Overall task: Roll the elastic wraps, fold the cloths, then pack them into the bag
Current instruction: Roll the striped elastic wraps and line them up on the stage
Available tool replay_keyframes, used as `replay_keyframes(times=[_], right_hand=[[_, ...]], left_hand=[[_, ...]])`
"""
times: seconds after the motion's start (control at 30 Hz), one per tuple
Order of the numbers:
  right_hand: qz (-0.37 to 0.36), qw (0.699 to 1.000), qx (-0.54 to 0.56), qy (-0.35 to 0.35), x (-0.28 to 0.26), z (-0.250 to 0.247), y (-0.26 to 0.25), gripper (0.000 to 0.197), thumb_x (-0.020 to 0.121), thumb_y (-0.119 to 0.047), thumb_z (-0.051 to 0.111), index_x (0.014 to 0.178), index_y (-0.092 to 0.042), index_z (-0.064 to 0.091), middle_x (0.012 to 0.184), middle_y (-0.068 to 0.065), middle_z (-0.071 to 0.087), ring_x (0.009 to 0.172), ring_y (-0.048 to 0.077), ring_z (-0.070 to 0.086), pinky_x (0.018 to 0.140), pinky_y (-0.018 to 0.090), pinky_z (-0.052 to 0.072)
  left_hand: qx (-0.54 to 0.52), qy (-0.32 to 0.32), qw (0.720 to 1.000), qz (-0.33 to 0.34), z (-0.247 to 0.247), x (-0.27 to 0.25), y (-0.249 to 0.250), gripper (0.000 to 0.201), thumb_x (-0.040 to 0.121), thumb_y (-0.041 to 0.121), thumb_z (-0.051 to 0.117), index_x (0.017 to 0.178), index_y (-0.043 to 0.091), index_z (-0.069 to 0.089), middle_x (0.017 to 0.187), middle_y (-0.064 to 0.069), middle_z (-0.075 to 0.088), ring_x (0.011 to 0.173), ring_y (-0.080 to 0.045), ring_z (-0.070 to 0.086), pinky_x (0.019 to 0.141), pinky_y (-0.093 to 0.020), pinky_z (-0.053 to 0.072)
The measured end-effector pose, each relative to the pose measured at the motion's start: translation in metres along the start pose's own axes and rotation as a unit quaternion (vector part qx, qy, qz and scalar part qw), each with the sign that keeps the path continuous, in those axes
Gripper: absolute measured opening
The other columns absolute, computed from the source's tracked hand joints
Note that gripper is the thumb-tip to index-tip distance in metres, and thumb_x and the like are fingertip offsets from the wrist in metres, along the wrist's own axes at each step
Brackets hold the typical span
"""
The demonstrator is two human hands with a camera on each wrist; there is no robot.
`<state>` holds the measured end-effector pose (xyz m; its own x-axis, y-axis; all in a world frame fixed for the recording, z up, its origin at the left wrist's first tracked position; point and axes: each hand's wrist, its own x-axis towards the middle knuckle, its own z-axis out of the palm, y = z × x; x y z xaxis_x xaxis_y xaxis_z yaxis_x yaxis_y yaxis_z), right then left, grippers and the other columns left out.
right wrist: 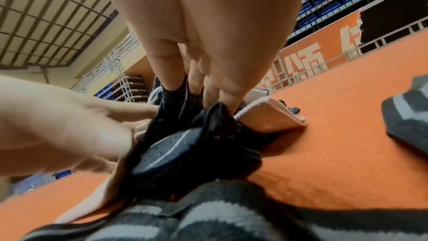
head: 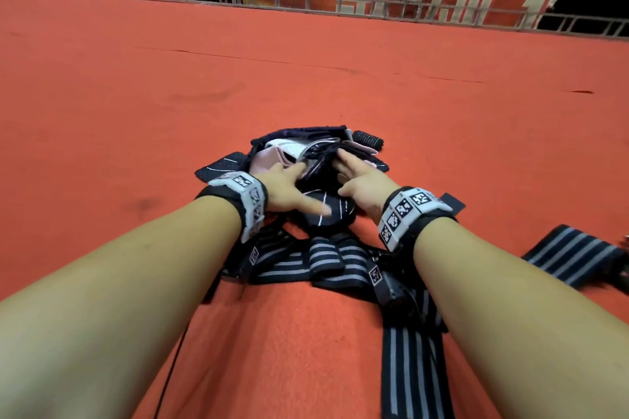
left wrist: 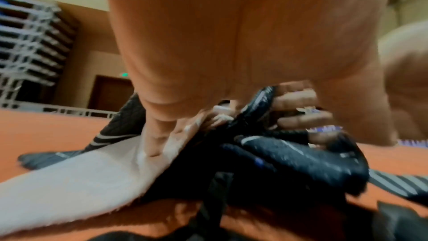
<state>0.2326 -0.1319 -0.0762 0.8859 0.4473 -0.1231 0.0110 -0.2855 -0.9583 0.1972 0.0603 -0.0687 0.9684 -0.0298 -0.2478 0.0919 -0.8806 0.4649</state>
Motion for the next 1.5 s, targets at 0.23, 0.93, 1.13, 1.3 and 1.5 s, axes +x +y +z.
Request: replay_keyframes(times=[0.23, 0.93, 1.13, 1.3, 1.5], right_hand=[[0.086, 0.956, -0.234, 0.155, -0.032, -0.035, -0.007, 0.019, 0.095, 0.000, 0.055, 0.102, -0.006, 0.071, 0.103, 0.012, 0.071, 0.103, 0.028, 0.065, 0.075, 0.024, 0.053], [0.087, 0.834, -0.173, 0.516, -0.190, -0.193, 0.034, 0.014, 0.092, -0.020, 0.066, 0.105, -0.021, 0.069, 0.101, 0.002, 0.069, 0.090, 0.020, 0.060, 0.078, 0.024, 0.038], [0.058, 0.800, -0.113, 0.586, -0.247, -0.216, 0.036, 0.015, 0.096, -0.029, 0.058, 0.108, -0.021, 0.062, 0.098, 0.000, 0.062, 0.089, 0.024, 0.056, 0.075, 0.026, 0.035], [0.046, 0.730, -0.082, 0.677, -0.291, -0.236, 0.030, 0.033, 0.102, -0.032, 0.048, 0.124, -0.012, 0.061, 0.121, 0.013, 0.065, 0.111, 0.032, 0.059, 0.081, 0.028, 0.035], [0.005, 0.721, -0.007, 0.693, -0.294, -0.238, 0.008, 0.045, 0.106, -0.039, 0.037, 0.143, -0.015, 0.048, 0.142, 0.008, 0.054, 0.130, 0.026, 0.051, 0.091, 0.025, 0.033]], left_hand=[[0.093, 0.103, 0.990, 0.009, 0.000, 0.004, -0.001, 0.056, 0.085, 0.031, 0.074, 0.136, 0.020, 0.055, 0.131, -0.012, 0.057, 0.118, -0.032, 0.057, 0.095, -0.032, 0.047], [0.123, -0.128, 0.972, 0.153, 0.068, -0.032, 0.141, 0.048, 0.083, 0.050, 0.076, 0.127, 0.035, 0.067, 0.123, 0.012, 0.069, 0.113, -0.011, 0.063, 0.105, -0.028, 0.046], [0.242, -0.120, 0.957, 0.106, 0.085, -0.030, 0.155, 0.087, 0.075, 0.041, 0.084, 0.151, 0.036, 0.042, 0.148, 0.001, 0.052, 0.133, -0.021, 0.051, 0.111, -0.032, 0.041], [0.300, -0.115, 0.946, 0.036, 0.083, -0.036, 0.150, 0.109, 0.074, 0.044, 0.085, 0.161, 0.028, 0.021, 0.162, -0.005, 0.035, 0.144, -0.026, 0.041, 0.112, -0.034, 0.040], [0.374, -0.095, 0.922, 0.013, 0.092, -0.037, 0.118, 0.081, 0.049, 0.052, 0.082, 0.123, 0.026, 0.063, 0.116, 0.000, 0.070, 0.101, -0.021, 0.070, 0.090, -0.034, 0.057]])
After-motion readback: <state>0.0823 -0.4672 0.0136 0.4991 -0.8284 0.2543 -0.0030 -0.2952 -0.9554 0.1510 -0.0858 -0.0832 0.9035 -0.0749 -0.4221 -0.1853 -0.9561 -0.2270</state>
